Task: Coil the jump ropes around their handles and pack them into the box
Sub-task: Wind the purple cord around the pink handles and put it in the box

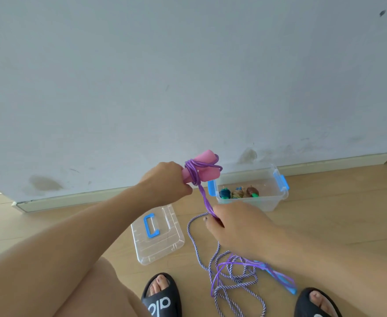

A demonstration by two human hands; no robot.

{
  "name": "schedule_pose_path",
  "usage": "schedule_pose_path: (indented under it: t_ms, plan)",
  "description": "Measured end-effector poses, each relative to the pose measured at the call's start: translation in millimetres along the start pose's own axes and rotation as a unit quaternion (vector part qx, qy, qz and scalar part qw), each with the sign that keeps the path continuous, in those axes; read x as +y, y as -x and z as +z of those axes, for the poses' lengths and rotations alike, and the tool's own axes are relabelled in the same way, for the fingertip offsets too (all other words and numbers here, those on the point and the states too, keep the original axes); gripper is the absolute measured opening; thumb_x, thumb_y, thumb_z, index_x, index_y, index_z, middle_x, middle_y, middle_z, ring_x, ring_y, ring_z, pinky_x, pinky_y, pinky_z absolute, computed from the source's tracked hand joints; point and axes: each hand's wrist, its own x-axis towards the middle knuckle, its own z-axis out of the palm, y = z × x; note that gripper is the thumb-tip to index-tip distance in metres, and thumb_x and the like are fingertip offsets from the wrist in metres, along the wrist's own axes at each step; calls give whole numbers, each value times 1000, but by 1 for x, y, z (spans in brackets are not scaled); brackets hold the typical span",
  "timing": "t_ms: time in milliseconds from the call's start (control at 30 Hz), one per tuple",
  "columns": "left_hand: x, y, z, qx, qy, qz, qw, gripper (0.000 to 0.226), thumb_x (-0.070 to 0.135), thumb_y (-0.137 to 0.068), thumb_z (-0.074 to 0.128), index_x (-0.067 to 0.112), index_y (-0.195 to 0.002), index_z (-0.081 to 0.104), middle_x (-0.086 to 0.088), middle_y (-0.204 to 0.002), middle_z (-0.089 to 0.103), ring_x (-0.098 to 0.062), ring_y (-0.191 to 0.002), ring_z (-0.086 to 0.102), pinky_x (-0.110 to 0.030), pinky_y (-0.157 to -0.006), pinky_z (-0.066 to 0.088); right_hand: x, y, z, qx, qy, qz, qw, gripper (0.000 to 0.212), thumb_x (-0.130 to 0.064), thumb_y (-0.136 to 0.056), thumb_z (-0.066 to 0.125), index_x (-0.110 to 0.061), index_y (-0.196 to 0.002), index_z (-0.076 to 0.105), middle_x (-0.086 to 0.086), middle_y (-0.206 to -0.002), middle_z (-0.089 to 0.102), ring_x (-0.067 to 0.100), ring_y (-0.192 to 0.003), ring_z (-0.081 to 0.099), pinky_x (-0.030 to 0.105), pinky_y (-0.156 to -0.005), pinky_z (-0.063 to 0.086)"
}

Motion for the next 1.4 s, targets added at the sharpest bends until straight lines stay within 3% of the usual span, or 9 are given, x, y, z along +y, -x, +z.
schedule_pose_path:
  t_ms: [133,200,333,433,533,600,733,1067,1400]
  plan:
    - [6,3,5,2,-72,13,997,21,31,-79,61,18,-69,48,1,-70,53,-22,-63,54,-25,-51,37,-11,6,-22,47,203,-124,970,24,-28,-102,37,-18,-83,49,-2,-61,28,22,-51,32,32,-48,23]
    - [10,6,7,-17,-87,18,996,24,31,-81,60,18,-67,45,0,-70,52,-24,-66,54,-25,-53,38,-18,1,-34,65,189,-149,968,29,-30,-101,39,-20,-75,43,-3,-60,28,19,-49,25,31,-47,17]
    - [23,12,9,-31,-134,55,989,9,24,-80,51,17,-74,52,1,-72,53,-24,-70,55,-26,-53,37,-3,-20,-58,109,111,-136,978,44,-47,-100,39,-17,-74,58,-4,-63,51,25,-65,47,34,-61,36]
    - [37,19,18,-19,-129,107,986,11,22,-78,50,22,-85,59,3,-75,50,-24,-74,58,-28,-54,37,11,-32,-68,165,129,-162,964,56,-50,-101,39,-14,-58,41,1,-49,38,22,-51,37,32,-50,22]
    - [41,13,21,-46,-39,143,988,3,23,-75,55,22,-72,55,-2,-74,54,-27,-76,58,-32,-57,42,12,-36,-75,199,132,-181,954,57,-49,-97,38,-12,-55,28,3,-44,28,19,-45,27,30,-48,12]
    - [36,2,14,-56,7,98,994,11,26,-77,60,15,-80,60,-5,-78,59,-26,-77,58,-31,-59,44,17,-35,-80,224,105,-175,953,54,-48,-94,39,-13,-53,30,3,-42,26,19,-44,26,28,-47,14]
    - [9,-5,1,-58,139,-20,988,23,21,-81,69,8,-70,53,-4,-67,47,-21,-59,44,-26,-52,34,26,-23,-71,195,81,-171,962,50,-45,-92,39,-15,-54,26,3,-44,27,19,-45,26,28,-45,19]
    - [29,10,13,-80,-91,114,986,25,26,-78,61,13,-65,44,-2,-63,50,-23,-59,49,-27,-52,37,23,-29,-75,219,77,-173,957,59,-47,-98,46,-13,-55,23,3,-43,22,17,-43,23,28,-46,16]
    - [55,41,2,-69,-115,175,975,16,27,-79,57,14,-72,50,-1,-60,49,-23,-56,48,-28,-47,36,39,-56,-77,189,1,-115,975,60,-50,-96,51,-10,-56,31,3,-46,28,19,-50,25,32,-52,26]
